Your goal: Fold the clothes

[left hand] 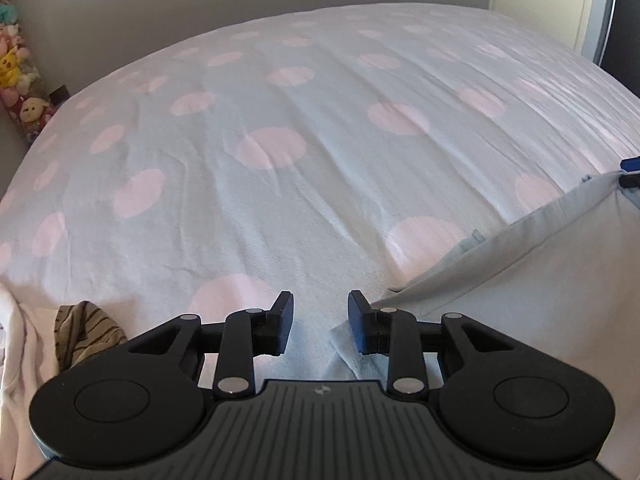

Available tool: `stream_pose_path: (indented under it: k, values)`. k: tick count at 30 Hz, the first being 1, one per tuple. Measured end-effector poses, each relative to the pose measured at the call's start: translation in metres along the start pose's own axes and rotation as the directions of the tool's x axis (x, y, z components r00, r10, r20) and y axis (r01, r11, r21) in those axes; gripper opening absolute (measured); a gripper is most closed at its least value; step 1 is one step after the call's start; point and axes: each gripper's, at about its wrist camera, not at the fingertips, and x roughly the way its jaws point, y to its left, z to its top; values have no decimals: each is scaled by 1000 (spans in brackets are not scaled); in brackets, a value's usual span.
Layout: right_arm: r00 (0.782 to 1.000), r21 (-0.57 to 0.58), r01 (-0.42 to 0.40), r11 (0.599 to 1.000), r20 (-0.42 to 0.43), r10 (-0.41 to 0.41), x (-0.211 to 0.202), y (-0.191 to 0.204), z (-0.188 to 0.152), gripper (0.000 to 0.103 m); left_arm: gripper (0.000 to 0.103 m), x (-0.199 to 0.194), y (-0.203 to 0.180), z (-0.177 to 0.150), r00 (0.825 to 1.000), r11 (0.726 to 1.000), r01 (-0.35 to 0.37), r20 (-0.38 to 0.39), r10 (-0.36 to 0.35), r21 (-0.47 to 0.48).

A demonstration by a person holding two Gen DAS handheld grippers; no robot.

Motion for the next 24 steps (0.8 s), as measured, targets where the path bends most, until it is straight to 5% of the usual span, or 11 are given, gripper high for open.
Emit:
stream_pose_path:
  k: [6, 13, 17, 24]
  values:
    - [1000, 222, 15, 975, 18, -20, -43, -17, -11, 32, 28, -48, -1, -31, 998, 993, 58, 22, -56, -103]
    - [1000, 324, -25, 946, 21, 19, -107, 4, -50, 32, 29, -104, -25, -92, 992, 987, 128, -10, -130, -101]
    - [999, 328, -36, 944, -22, 46, -135, 22, -81, 36, 43, -122, -53, -125, 986, 989, 150, -73, -151, -19]
    - [989, 317, -32, 948, -124, 75, -159, 51, -133, 44, 46, -119, -103, -167, 971, 978, 117, -226, -77, 170]
